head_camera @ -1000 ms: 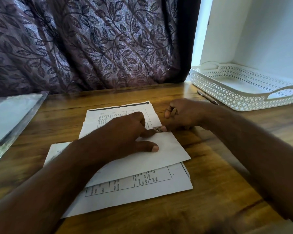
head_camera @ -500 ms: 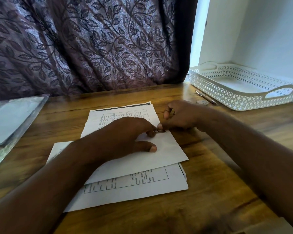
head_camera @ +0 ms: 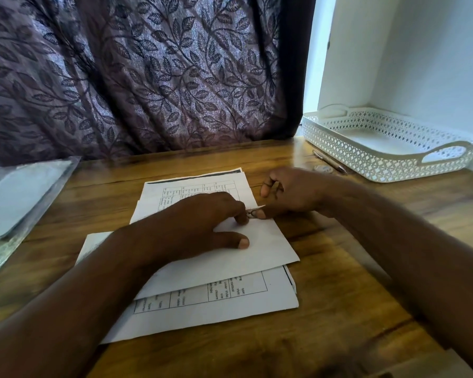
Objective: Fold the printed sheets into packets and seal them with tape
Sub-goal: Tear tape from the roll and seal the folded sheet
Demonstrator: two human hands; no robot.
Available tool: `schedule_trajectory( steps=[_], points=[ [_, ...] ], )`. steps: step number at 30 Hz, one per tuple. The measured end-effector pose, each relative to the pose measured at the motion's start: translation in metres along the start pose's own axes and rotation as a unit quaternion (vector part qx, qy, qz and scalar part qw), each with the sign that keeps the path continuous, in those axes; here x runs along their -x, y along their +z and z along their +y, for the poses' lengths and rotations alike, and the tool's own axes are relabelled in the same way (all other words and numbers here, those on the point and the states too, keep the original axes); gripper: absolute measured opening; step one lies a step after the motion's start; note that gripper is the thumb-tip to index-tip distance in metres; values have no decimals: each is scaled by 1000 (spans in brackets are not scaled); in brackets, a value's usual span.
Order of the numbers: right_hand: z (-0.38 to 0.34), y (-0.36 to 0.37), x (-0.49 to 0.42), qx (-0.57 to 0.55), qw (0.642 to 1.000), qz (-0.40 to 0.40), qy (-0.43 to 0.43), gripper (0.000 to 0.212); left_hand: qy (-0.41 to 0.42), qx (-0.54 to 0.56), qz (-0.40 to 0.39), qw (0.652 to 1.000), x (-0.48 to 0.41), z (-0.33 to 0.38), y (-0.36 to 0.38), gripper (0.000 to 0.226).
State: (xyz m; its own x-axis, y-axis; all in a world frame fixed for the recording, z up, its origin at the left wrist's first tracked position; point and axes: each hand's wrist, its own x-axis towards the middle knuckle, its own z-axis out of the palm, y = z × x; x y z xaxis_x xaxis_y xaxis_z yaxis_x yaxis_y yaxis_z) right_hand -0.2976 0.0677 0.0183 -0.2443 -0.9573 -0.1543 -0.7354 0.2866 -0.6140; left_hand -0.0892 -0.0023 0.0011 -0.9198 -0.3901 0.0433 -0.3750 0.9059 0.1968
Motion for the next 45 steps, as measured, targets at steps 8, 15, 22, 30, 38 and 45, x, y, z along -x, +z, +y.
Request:
schedule_trajectory(
  steps=[8, 15, 22, 30, 38, 45],
  points=[
    [8, -5, 2, -73, 997, -18, -3, 21, -4, -13, 21, 1000, 0, -6, 6, 51],
    [0, 6, 5, 14, 998, 18, -62, 24, -74, -135, 38, 987, 1, -3, 5, 86],
    [-5, 10, 5, 57, 995, 29, -72, 26, -123, -68, 59, 988, -1, -2, 3, 67],
    [-2, 7, 3, 9, 997, 13, -82, 16, -134, -33, 57, 989, -1, -2, 4, 92],
    [8, -3, -1, -191, 979, 58, -35, 11, -182, -12, 156, 971, 17, -29, -13, 34],
    [22, -15, -14, -281, 936, 211, -23, 24, -227, 243, 323, 886, 30, -53, -28, 28]
  ],
)
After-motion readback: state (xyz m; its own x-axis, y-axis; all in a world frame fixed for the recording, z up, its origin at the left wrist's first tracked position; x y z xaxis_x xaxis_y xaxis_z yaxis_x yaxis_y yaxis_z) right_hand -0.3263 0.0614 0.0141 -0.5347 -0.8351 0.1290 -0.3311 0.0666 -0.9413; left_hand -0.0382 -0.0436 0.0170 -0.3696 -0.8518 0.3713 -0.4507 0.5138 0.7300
